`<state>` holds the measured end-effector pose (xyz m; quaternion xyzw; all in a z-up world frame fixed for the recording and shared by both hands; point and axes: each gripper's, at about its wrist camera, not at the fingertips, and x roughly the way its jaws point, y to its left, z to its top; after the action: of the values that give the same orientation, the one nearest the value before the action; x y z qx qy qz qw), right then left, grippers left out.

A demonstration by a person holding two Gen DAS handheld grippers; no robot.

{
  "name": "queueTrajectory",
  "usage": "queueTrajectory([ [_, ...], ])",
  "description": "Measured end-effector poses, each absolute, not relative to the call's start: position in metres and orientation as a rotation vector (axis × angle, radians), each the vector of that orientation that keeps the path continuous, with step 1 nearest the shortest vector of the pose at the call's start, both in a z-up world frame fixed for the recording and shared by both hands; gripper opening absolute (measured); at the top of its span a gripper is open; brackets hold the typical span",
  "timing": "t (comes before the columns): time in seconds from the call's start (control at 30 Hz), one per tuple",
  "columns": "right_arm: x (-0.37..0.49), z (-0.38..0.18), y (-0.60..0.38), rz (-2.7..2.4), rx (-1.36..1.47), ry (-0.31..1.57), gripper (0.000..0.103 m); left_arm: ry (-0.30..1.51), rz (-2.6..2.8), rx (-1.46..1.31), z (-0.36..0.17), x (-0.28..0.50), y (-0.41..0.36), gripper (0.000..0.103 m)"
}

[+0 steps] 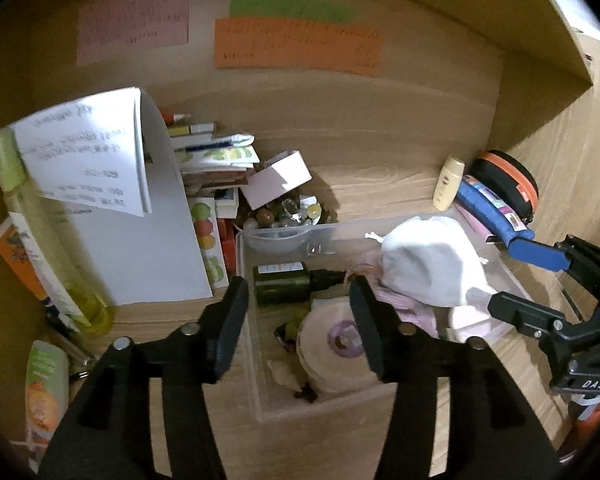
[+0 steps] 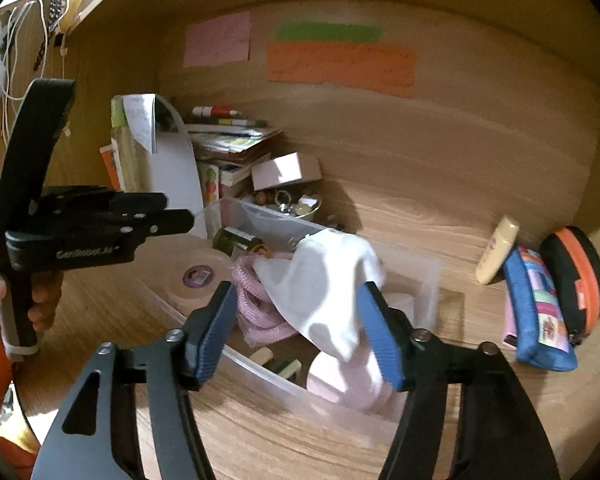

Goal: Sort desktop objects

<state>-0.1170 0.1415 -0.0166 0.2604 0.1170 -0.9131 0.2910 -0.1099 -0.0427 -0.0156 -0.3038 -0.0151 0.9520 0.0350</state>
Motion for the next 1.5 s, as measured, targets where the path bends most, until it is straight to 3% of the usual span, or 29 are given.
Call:
queueTrajectory([
  [0.1,-0.107,-0.010,0.146,-2.457,0.666,0.312,0.067,-0.011,2.957,-0.894,-0.009,-0.097,-0.036,0.063],
  [0.23,-0.091,0.000,0.153,-2.497,0.621,0.299,0.084,0.005,2.984,-0.845,-0.001,-0.078,-0.028,0.079],
  [0.27,-0.088,0.002,0.155,-2.507,0.609,0.292,0.084,0.008,2.996,-0.831,0.002,-0.072,-0.026,0.083],
  [0.37,-0.078,0.007,0.161,-2.529,0.588,0.282,0.086,0.022,3.016,-0.799,0.007,-0.059,-0.020,0.089],
  [0.47,-0.068,0.010,0.168,-2.554,0.570,0.267,0.097,0.042,3.052,-0.752,0.011,-0.043,-0.013,0.094],
  [0.57,-0.059,0.012,0.177,-2.591,0.551,0.248,0.100,0.050,3.078,-0.724,0.014,-0.030,-0.008,0.098],
  [0.97,-0.034,0.019,0.197,-2.682,0.513,0.192,0.103,0.015,3.128,-0.588,0.025,0.010,0.009,0.098],
  [1.5,-0.021,0.022,0.187,-2.625,0.479,0.260,0.103,0.015,3.088,-0.582,0.019,0.019,0.016,0.099],
])
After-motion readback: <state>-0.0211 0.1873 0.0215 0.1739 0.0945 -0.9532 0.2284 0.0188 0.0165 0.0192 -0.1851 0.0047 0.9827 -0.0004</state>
